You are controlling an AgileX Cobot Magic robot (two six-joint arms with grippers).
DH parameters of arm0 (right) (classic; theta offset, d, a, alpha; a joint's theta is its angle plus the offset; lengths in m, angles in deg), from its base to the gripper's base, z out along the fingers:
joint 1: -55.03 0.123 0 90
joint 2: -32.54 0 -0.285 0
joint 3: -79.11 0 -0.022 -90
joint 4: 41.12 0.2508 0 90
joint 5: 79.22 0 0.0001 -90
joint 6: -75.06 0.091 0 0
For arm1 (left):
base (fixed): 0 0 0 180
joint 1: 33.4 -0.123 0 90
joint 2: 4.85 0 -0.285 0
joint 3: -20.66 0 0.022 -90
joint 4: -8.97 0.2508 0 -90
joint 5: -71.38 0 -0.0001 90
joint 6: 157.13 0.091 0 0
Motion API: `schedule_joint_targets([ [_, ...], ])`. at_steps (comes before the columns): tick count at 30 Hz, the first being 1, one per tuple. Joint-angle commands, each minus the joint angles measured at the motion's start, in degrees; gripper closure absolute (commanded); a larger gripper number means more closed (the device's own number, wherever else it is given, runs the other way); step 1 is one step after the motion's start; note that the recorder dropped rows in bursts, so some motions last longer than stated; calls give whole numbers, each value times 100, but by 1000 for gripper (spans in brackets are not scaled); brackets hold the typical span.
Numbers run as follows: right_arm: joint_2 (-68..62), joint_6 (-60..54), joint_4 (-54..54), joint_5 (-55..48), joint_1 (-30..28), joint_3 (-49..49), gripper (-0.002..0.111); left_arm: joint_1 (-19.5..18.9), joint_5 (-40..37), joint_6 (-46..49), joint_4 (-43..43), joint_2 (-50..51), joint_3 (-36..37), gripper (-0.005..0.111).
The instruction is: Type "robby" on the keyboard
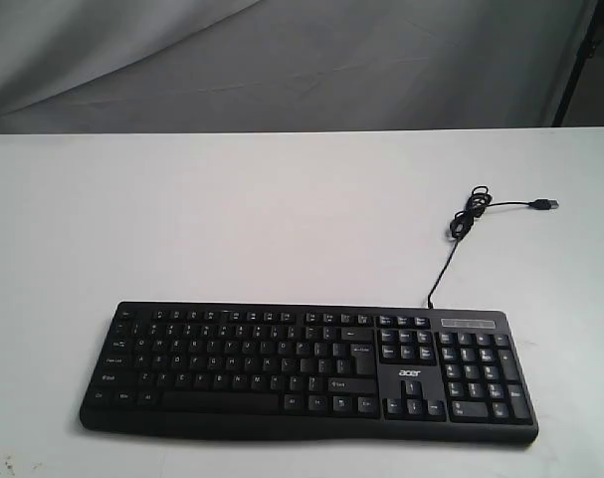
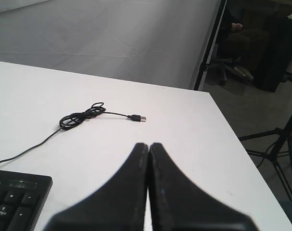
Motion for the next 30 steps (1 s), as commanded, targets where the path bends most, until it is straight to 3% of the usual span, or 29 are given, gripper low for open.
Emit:
schedule_joint_targets([
  [1,27,-3,-57,-19,-35,-21,108,36,42,-16,27,-20,25,107],
  [18,27,9,90,-155,-35,-21,108,36,42,-16,27,-20,25,107],
  [24,-358,11,90,-1267,-35,1298,108,36,42,-16,27,-20,25,107],
  [30,-1597,11,124,-1297,85,2645,108,36,42,-16,27,-20,25,107],
])
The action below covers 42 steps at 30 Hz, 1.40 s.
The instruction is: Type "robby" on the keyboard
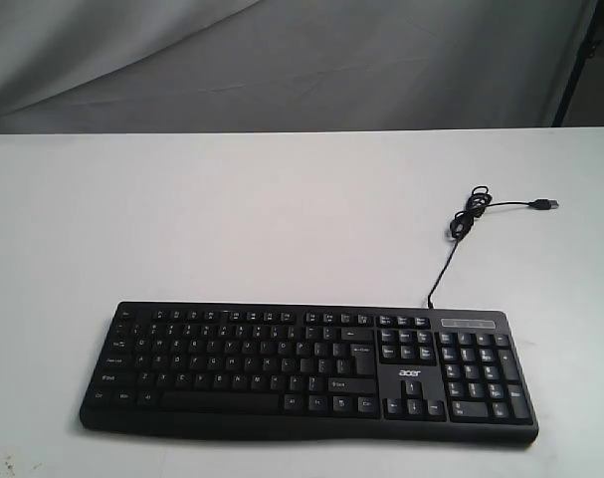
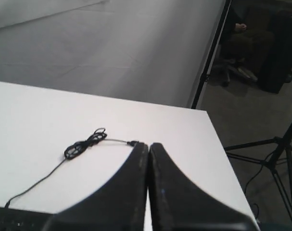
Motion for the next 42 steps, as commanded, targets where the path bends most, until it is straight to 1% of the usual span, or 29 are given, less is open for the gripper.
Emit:
schedule_joint_targets([
  [1,-960,11,165,-78,180,841,108,36,42,-16,27,-20,25,107],
  [4,-1686,11,315,4,724,1231,108,36,42,-16,27,-20,25,107],
  [7,-2474,621,266,-3,1404,1580,108,36,42,-16,27,-20,25,107],
  [8,-3051,1018,201,-165,2029,1874,108,36,42,-16,27,-20,25,107],
  [9,-3378,1074,201,-317,2309,2055,108,36,42,-16,27,-20,25,107],
  [10,-4100,1084,332,-789,3067,2468,108,36,42,-16,27,-20,25,107],
  [11,-4405,1084,441,-1036,3361,2656,108,36,42,-16,27,-20,25,107],
  [12,-5122,978,731,-1482,3984,3182,108,36,42,-16,27,-20,25,107],
  [13,-5379,860,939,-1582,4216,3400,108,36,42,-16,27,-20,25,107],
  [14,-5960,167,1539,-1661,4581,3937,108,36,42,-16,27,-20,25,107],
  [15,-6225,-227,1809,-1661,4711,4185,108,36,42,-16,27,-20,25,107],
  [16,-6691,-648,2090,-1725,4861,4633,108,36,42,-16,27,-20,25,107],
  [19,-7849,-1183,2324,-1781,5054,5263,108,36,42,-16,27,-20,25,107],
  [22,-8616,-1715,2989,-1160,5200,5387,108,36,42,-16,27,-20,25,107],
  [23,-8829,-1888,3049,-960,5275,5387,108,36,42,-16,27,-20,25,107],
  [28,-9315,-2038,2866,-394,5517,5387,108,36,42,-16,27,-20,25,107],
  [34,-9802,-2038,2863,216,5515,5387,108,36,42,-16,27,-20,25,107],
  [42,-10235,-2286,3017,663,5515,5387,108,36,42,-16,27,-20,25,107],
])
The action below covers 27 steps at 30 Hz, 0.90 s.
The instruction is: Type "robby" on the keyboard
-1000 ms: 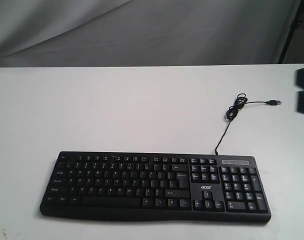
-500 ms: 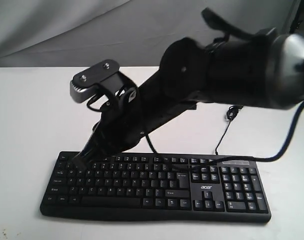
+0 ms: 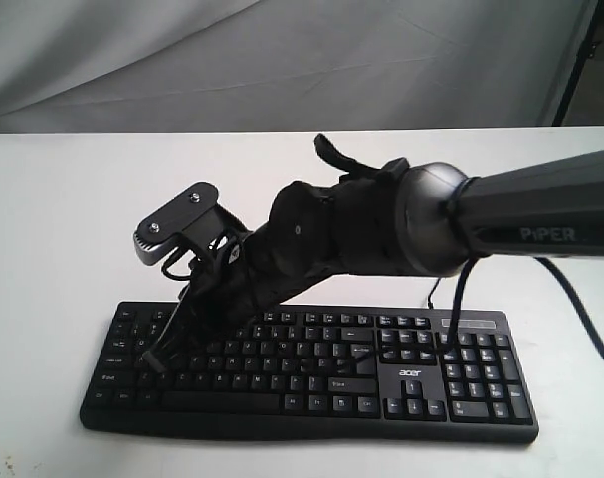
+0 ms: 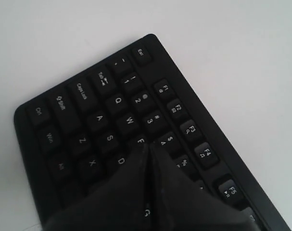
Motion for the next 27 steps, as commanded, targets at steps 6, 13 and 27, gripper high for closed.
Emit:
schedule_joint_targets([
  [6,-315,-475,251,332,6,40,108,36,42,-16,27,-20,25,107],
  [13,-330,-601,287,385,47,40,108,36,42,-16,27,-20,25,107],
  [27,-534,-655,211,455,135,40,108,36,42,-16,27,-20,25,107],
])
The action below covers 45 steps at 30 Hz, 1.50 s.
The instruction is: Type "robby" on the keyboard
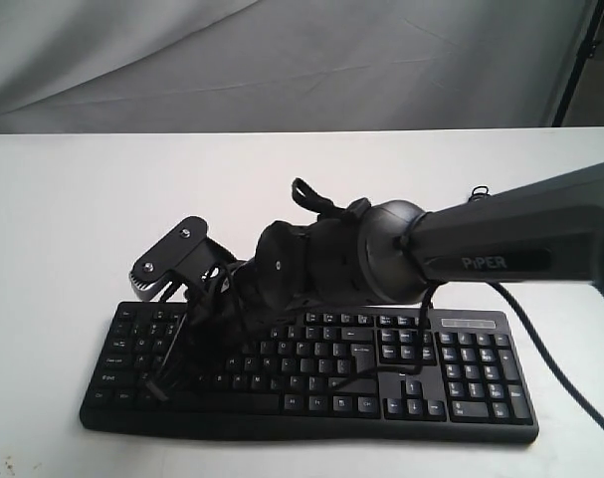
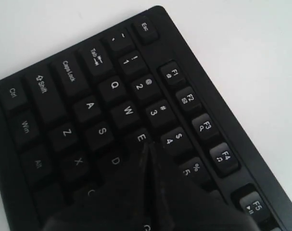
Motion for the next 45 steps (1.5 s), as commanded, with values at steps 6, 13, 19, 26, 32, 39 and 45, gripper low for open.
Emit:
schedule_joint_targets([
  [6,-28,-66,-132,79,-1,40,108,36,42,-16,27,-20,25,107],
  [13,-143,-77,-132,92,-36,40,108,36,42,-16,27,-20,25,107],
  [19,283,-77,-191,36,-166,-80,108,36,42,-16,27,-20,25,107],
  [26,1088,-46,-159,247,-493,-907,108,36,42,-16,27,-20,25,107],
  [32,1645,78,-133,307,-620,-1522,108,36,42,-16,27,-20,25,107],
  [39,1716,96,40,279,-620,-1729,108,36,42,-16,27,-20,25,107],
  [45,1716,96,40,279,-620,-1729,108,36,42,-16,27,-20,25,107],
])
